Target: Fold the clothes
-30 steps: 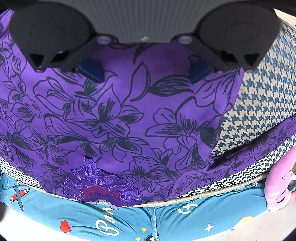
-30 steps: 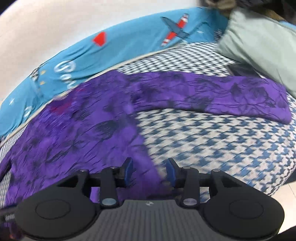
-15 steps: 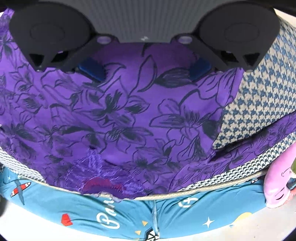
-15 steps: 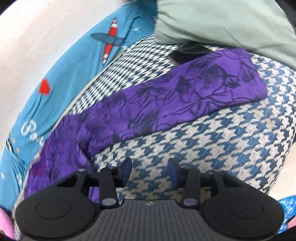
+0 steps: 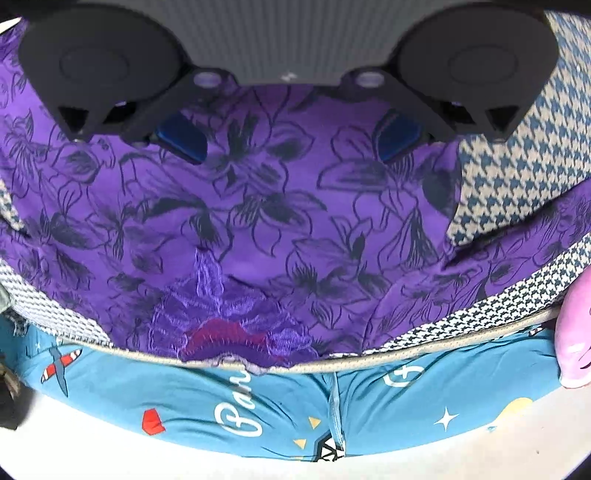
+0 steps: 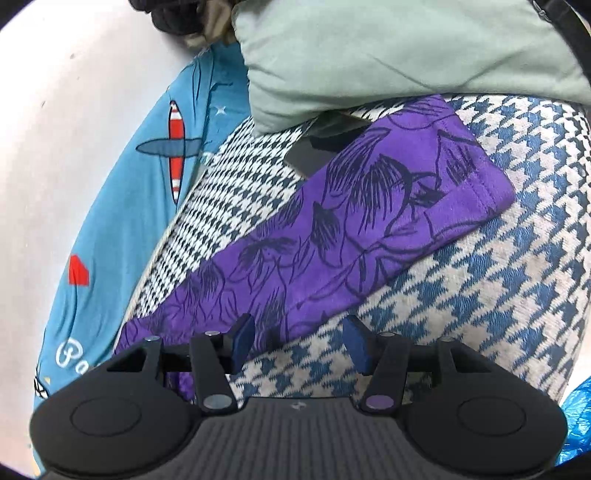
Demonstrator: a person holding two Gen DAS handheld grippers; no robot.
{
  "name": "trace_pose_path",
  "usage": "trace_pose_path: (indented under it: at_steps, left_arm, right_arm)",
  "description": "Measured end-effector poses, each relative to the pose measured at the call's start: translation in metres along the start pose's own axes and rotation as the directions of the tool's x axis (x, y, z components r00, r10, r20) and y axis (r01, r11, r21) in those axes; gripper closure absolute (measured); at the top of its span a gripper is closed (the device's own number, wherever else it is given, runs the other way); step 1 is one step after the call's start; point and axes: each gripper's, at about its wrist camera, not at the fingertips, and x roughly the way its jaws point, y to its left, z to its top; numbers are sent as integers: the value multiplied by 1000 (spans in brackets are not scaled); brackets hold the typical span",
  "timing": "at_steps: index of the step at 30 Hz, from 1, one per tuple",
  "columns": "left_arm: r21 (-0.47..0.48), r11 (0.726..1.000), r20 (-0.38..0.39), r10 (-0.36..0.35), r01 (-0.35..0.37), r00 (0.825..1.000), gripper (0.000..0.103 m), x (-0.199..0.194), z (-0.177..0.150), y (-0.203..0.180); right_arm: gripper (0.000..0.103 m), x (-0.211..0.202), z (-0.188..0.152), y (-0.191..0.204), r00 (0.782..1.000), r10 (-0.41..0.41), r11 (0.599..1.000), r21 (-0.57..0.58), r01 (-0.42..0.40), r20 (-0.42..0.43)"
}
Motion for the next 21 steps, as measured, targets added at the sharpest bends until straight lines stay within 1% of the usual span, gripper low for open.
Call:
trace_pose_path:
  at_steps: [2,6,14,16,18,19,20,21]
  left_arm:
    - [11,1000,7,1,-1,1000,0,2,7,3]
    - [39,999,38,25,-27,999,0,5,22,10]
    - [43,999,51,19,-21,999,0,14,45,19]
    - [30,1000,50,8,-10,999,0,14,47,20]
    - [18,1000,44,-13,12,999,0,13,48,21]
    - [18,1000,40,-24,23,999,0,12,48,21]
    - [22,999,38,-34,33,999,0,11,48,21]
    - [27,999,39,-42,41,998,0,10,48,20]
  right_arm:
    - [50,2,1,1,1000,-5,1000,-7,5,9]
    - [50,7,1,5,999,-17,999,-26,18,29]
    - [50,16,4,10,996,-34,999,-34,37,76]
    - [55,18,3,13,994,-49,998,-44,54,95]
    - [71,20,3,16,991,-75,995,-55,81,112]
    - [75,22,3,17,989,-90,994,-57,98,120]
    - [82,24,4,17,987,-102,992,-55,109,126]
    - [84,26,5,18,985,-111,992,-51,118,130]
